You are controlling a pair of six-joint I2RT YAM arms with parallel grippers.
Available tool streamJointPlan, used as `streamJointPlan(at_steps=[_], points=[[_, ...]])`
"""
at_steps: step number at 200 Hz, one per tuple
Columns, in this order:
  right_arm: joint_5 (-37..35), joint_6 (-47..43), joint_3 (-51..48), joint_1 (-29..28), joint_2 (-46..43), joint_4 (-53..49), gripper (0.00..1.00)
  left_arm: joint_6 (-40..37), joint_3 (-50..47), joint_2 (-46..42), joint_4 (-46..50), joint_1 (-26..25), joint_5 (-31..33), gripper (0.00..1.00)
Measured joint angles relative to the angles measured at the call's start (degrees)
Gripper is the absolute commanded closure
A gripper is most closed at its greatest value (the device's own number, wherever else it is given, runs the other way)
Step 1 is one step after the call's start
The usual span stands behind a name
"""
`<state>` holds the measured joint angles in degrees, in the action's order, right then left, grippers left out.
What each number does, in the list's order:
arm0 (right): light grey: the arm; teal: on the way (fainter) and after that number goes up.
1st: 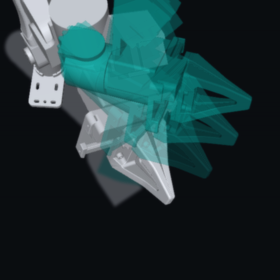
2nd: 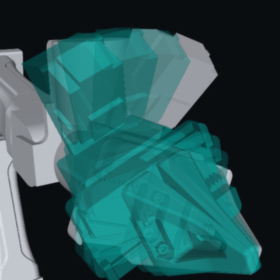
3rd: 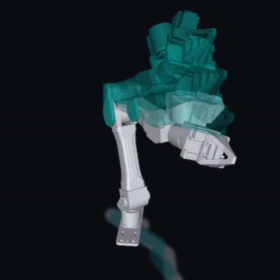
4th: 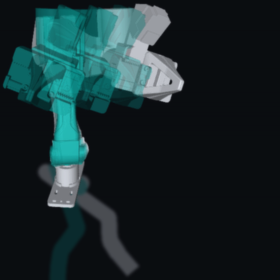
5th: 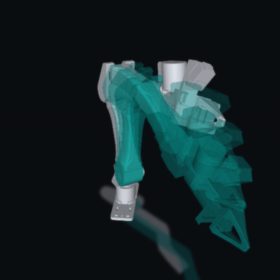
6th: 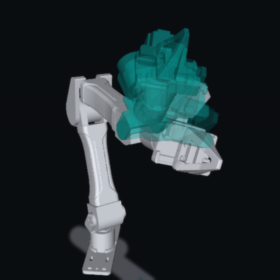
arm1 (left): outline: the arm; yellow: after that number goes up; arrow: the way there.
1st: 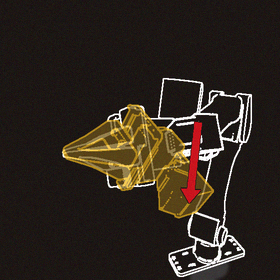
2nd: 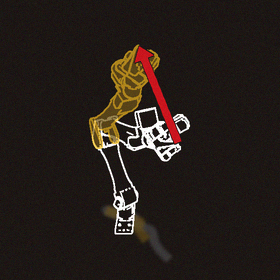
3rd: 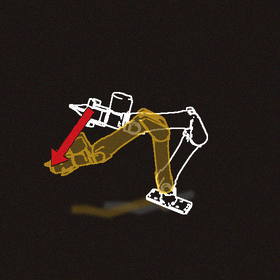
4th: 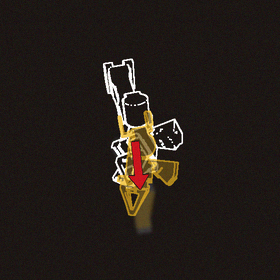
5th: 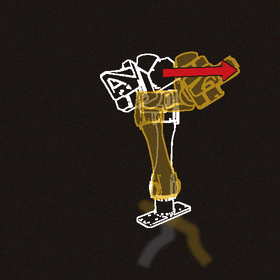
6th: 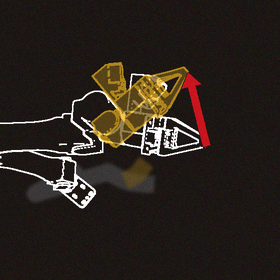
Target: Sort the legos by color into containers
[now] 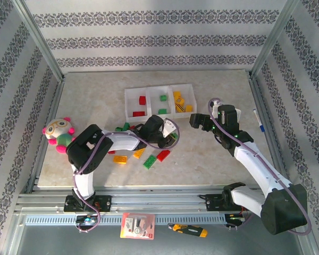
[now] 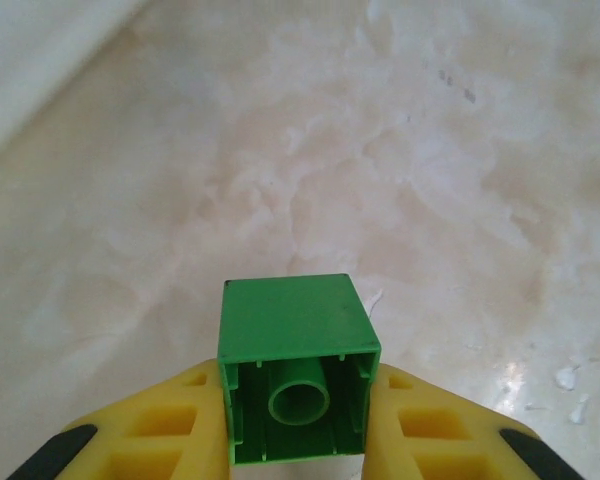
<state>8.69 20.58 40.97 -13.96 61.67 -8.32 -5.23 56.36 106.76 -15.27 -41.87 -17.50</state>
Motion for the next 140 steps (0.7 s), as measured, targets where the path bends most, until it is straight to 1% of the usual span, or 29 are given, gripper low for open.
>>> streamJointPlan(at_steps=[37, 56, 71, 91, 105, 140], points=[[0.5, 0.0, 0.3, -2.0, 1.4, 0.0, 0.02, 2.3, -1.6, -7.8, 0.1, 1.3, 3.9, 0.78], [0.8, 0.0, 0.7, -2.9, 2.2, 0.1, 0.02, 3.8, -1.6, -10.4, 0.2, 3.5, 6.1, 0.79], [0.9, -0.1, 1.2, -3.6, 2.6, 0.0, 0.02, 4.7, -0.7, -10.5, 0.8, 5.6, 7.5, 0.80], [1.1, -0.2, 1.6, -4.3, 2.7, 0.5, 0.02, 5.7, 2.8, -8.5, 2.7, 8.2, 10.6, 0.80], [1.1, -0.2, 1.6, -4.5, 2.8, 0.7, 0.02, 6.2, 7.8, -5.2, 4.4, 9.4, 13.7, 0.81], [0.8, -0.2, 1.6, -5.5, 2.9, 1.0, 0.02, 6.8, 20.0, 3.7, 8.5, 10.1, 20.5, 0.82]])
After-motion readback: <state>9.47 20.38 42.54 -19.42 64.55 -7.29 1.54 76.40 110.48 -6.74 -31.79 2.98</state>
